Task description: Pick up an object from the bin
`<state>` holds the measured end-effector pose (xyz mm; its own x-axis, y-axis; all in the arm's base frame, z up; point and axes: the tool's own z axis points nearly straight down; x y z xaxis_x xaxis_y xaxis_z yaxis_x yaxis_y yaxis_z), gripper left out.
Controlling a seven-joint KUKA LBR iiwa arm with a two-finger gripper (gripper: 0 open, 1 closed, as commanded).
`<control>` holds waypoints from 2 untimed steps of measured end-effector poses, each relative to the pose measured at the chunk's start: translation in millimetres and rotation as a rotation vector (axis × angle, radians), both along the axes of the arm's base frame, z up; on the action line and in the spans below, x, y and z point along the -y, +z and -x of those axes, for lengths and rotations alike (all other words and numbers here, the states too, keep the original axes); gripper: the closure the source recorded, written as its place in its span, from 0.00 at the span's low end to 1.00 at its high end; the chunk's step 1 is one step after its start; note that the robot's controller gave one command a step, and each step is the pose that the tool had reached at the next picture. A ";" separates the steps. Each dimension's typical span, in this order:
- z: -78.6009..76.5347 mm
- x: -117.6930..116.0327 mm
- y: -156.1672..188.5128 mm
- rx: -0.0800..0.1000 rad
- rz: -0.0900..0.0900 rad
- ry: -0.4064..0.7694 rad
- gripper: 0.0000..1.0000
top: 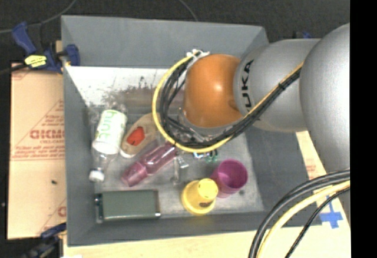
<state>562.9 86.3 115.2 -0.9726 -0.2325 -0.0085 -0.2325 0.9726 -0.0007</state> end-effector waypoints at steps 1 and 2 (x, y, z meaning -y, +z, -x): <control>-31.9 -7.2 -13.6 -0.001 0.000 -0.142 1.00; -31.9 -7.2 -13.6 -0.002 -0.001 -0.143 1.00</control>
Offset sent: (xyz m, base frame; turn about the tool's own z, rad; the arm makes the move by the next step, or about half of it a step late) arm 0.0000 0.0000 0.0000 0.0000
